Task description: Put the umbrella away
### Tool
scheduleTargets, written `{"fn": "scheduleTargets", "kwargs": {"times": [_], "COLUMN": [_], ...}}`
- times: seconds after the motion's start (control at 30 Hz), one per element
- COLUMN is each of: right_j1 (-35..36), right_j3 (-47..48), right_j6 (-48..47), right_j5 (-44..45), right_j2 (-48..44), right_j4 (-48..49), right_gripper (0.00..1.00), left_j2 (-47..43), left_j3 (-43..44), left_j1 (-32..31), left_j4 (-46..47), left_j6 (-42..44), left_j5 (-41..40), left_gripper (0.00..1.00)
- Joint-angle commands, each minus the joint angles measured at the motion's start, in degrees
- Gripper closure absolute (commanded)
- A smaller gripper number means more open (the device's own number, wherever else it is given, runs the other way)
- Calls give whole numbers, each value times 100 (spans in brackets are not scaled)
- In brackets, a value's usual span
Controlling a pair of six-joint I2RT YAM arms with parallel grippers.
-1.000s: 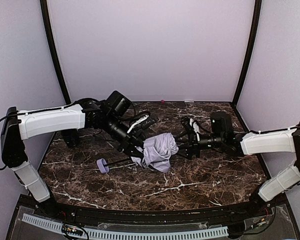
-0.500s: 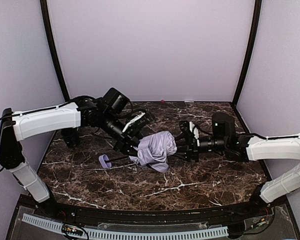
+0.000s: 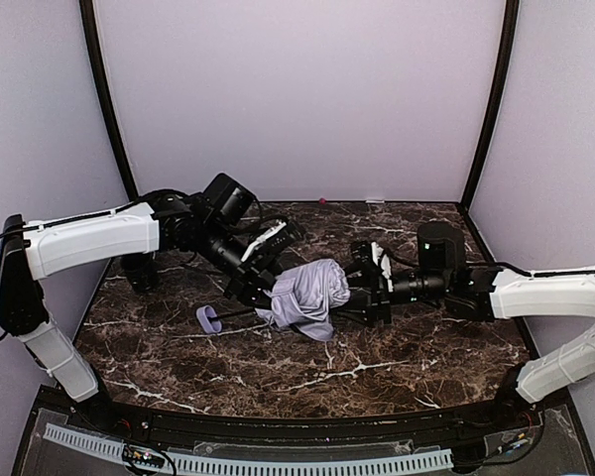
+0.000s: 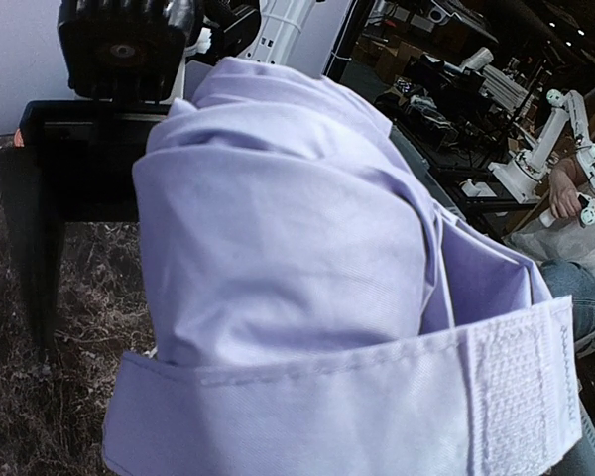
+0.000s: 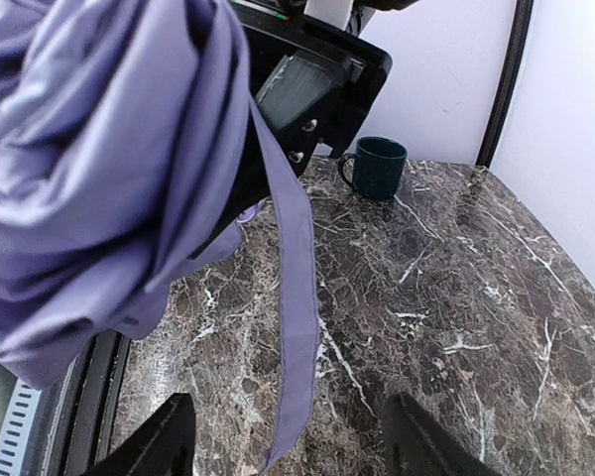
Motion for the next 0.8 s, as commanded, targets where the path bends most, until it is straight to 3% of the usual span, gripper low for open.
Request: {"fn": "scheduleTargets", "kwargs": {"times": [0.0, 0.2, 0.43, 0.47, 0.57, 0.77], "right_j1": [57, 145, 321, 328, 308, -175], "right_j3": [136, -39, 288, 293, 191, -176], "right_j6": [223, 619, 612, 681, 881, 1378], "right_j5": [46, 421, 249, 300, 642, 1554], "right_j2": [135, 244, 739, 742, 624, 259], "right_j4": [-83, 664, 719, 757, 960, 1051], "right_gripper": [20, 21, 26, 34, 99, 100], "left_j2": [-319, -283, -250, -244, -249, -376], "left_j3": [205, 343, 407, 402, 398, 285], "left_j1": [-30, -87, -101, -101, -101, -101], "left_j4": [-76, -130, -76, -84, -138, -243], "left_j6": [245, 340, 304, 311, 348, 412], "left_j5": [453, 529, 489, 476, 464, 369], "left_gripper": [100, 100, 100, 100, 100, 100]}}
